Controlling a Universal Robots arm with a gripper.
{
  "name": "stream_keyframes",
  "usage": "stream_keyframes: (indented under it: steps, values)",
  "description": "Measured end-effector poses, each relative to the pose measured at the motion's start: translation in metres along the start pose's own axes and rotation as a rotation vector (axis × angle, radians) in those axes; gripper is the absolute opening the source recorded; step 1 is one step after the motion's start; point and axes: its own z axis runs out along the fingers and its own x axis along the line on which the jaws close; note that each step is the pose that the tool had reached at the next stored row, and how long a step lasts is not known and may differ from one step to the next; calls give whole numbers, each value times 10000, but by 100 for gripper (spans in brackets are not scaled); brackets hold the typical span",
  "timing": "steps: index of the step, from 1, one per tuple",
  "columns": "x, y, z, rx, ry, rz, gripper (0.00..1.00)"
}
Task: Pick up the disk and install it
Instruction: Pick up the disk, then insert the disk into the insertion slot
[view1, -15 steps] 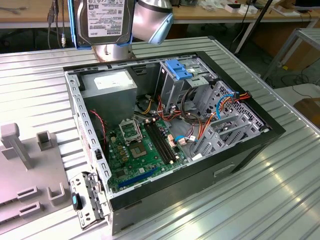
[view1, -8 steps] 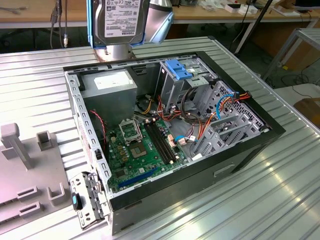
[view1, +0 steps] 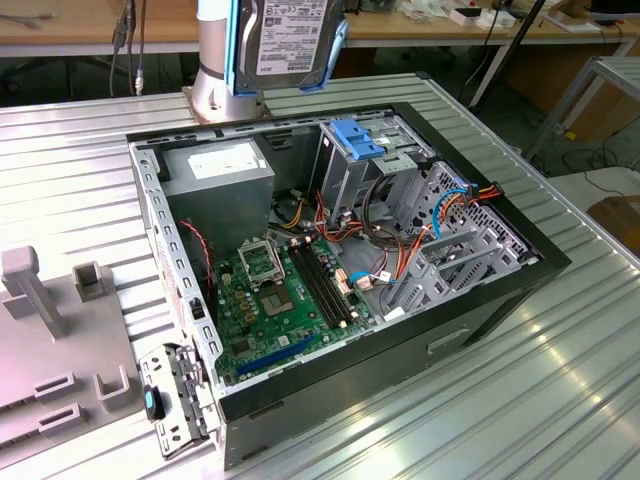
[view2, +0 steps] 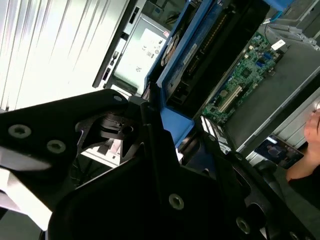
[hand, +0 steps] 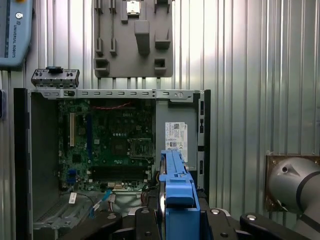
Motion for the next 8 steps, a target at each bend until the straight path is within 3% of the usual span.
stream_keyframes:
  steps: [8]
  values:
    - [0, -2, 1, 2, -2, 1, 37]
